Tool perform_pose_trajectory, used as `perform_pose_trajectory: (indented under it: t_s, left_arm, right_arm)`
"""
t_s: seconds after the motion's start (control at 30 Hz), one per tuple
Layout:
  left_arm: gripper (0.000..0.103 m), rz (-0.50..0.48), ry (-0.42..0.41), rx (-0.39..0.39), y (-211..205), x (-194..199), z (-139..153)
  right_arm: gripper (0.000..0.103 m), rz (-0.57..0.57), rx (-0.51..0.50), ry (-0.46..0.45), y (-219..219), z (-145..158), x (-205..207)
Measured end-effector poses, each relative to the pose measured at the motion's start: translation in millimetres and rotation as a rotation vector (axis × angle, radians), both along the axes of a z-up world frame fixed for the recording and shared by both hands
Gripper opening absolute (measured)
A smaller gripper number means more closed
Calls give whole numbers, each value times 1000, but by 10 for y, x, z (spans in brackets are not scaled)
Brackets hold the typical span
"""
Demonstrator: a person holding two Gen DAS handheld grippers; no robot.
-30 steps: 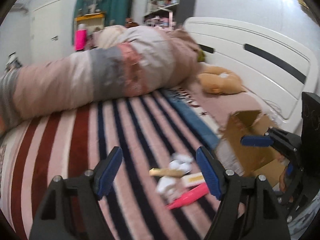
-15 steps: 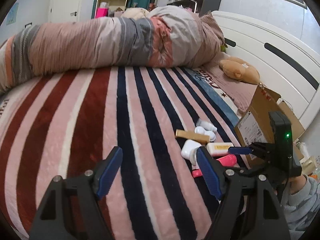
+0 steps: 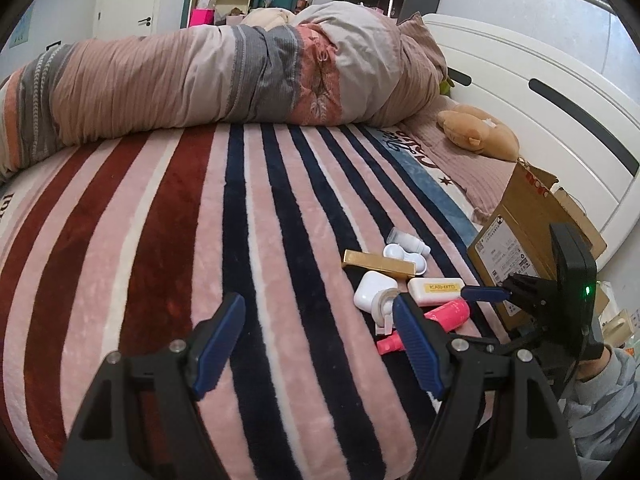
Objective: Organize rigid objects
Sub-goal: 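Return the right tool to the items and grasp the pink dropper bottle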
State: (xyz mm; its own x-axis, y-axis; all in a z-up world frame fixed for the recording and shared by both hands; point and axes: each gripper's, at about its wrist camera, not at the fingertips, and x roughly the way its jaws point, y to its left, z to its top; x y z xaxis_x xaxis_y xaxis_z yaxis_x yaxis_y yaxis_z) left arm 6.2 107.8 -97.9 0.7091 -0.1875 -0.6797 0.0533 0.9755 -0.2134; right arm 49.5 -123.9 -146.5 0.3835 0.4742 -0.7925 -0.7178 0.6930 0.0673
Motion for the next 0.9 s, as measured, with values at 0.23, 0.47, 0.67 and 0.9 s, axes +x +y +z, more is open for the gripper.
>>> perform_pose_trajectory:
  t_s: [0.23, 0.47, 0.67, 0.9]
  left_arm:
    - [74, -3, 7, 1, -6, -4, -12]
    - [74, -5, 15, -6, 7, -32, -56]
    - [74, 5, 20, -13, 64, -83, -82]
    - [74, -1, 38, -46, 108, -130, -149]
  right_arm:
    - [73, 86, 22, 82, 31, 3, -90]
    - [63, 98, -53, 10, 223, -19, -126]
    - [41, 184, -76, 104, 442, -141, -67]
    - [27, 171, -79, 185, 654, -264, -11]
